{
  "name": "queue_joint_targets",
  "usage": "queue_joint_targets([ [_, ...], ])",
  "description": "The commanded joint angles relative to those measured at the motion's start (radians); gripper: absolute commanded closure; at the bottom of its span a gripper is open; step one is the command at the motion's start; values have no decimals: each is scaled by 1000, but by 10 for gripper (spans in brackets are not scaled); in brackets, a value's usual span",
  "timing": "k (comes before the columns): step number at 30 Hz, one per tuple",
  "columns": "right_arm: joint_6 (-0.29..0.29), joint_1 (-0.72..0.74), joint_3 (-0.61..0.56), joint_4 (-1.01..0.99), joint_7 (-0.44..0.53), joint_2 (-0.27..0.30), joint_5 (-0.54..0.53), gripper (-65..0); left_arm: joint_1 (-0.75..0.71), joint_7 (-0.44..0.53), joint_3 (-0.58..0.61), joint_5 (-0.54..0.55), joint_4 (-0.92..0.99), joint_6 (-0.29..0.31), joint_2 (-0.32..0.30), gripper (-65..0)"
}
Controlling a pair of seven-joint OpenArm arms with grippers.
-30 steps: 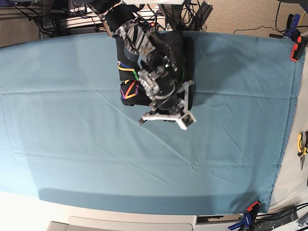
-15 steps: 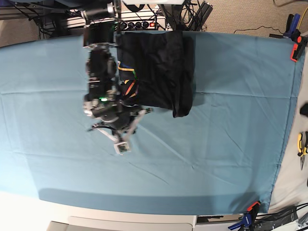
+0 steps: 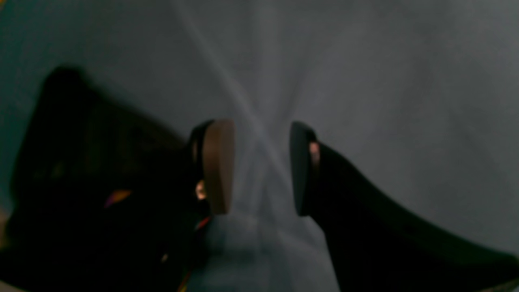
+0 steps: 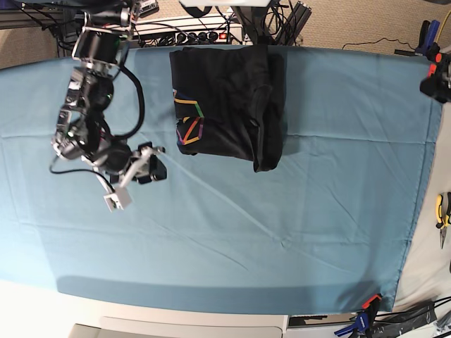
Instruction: Fold the T-shirt properly
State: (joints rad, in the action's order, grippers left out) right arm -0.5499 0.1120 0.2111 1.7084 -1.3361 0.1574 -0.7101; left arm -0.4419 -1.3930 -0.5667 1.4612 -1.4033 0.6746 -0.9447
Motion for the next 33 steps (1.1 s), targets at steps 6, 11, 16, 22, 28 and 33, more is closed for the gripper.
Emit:
queue_joint_targets([
  [6, -64, -44, 107, 19, -24, 8, -184, -233, -27, 23, -13, 22, -115, 3, 45, -337],
  [11, -90, -77, 210, 19, -34, 9, -245, -233, -43, 49, -11, 22, -249, -27, 142, -337],
  [16, -102, -84, 254, 19, -35, 9, -269, -233, -95, 93, -11, 22, -351, -50, 221, -337],
  [22, -111, -79, 219, 19, -25, 8, -261, -233, -106, 126, 81, -10, -377, -79, 273, -337],
  [28, -113, -72, 207, 19, -11, 9, -247, -232, -53, 146, 253, -64, -376, -81, 275, -337],
  [33, -107, -59, 207, 17, 27, 9, -131, -233, 0, 157, 373, -102, -376, -109, 275, -337],
])
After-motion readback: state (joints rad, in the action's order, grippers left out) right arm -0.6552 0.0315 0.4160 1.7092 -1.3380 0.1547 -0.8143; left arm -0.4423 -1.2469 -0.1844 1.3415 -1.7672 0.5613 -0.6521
